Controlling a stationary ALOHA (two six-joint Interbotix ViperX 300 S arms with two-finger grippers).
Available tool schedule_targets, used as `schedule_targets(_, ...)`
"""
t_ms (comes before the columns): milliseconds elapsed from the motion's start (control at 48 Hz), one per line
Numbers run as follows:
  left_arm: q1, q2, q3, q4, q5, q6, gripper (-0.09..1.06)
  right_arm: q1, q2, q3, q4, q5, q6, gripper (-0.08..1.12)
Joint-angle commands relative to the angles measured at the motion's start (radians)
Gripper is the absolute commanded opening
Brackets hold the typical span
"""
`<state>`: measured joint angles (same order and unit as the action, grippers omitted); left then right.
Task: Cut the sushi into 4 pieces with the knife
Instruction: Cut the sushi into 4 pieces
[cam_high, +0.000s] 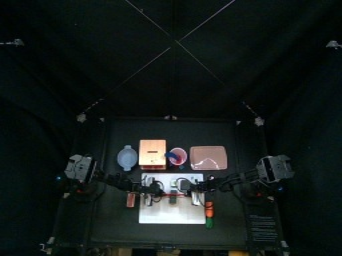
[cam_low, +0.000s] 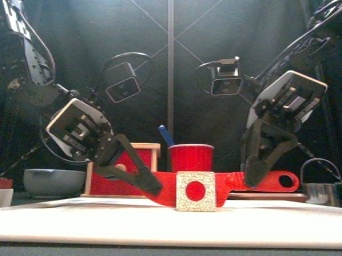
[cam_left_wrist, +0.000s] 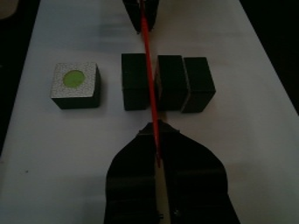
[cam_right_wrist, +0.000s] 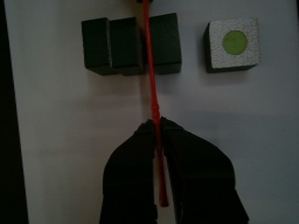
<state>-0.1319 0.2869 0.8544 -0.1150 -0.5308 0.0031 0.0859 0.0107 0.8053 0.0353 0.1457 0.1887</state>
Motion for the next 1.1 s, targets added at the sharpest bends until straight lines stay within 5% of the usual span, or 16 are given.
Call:
schedule_targets(21, 0.038, 0.002, -0.008, 0.018, 0.012, 0.006, 0.3, -0.041, -0.005, 0.002, -0.015, 0.02, 0.002, 0.11)
schedule_targets(271, 0.083, -0.017, -0.012, 0.069, 0.012, 0.006, 0.3, -0.067, -0.026, 0.0, -0.035, 0.028, 0.002, 0.11)
schedule_targets(583, 0.094, -0.052, -0.012, 0.084, 0.04, 0.006, 0.3, -0.061, -0.052, -0.02, -0.034, 0.043, 0.003, 0.11)
schedule_targets(771, 0.083, -0.132, -0.014, 0.124, 0.083, 0.005, 0.3, -0.038, -0.112, -0.061, -0.035, 0.121, 0.002, 0.11)
schedule_targets(854, 0.051, -0.175, -0.012, 0.146, 0.106, 0.005, 0.3, -0.02, -0.143, -0.074, -0.032, 0.14, 0.003, 0.11)
schedule_targets(1104, -0.018, -0.215, -0.009, 0.147, 0.133, 0.002, 0.3, 0.038, -0.189, -0.063, -0.015, 0.14, 0.003, 0.11)
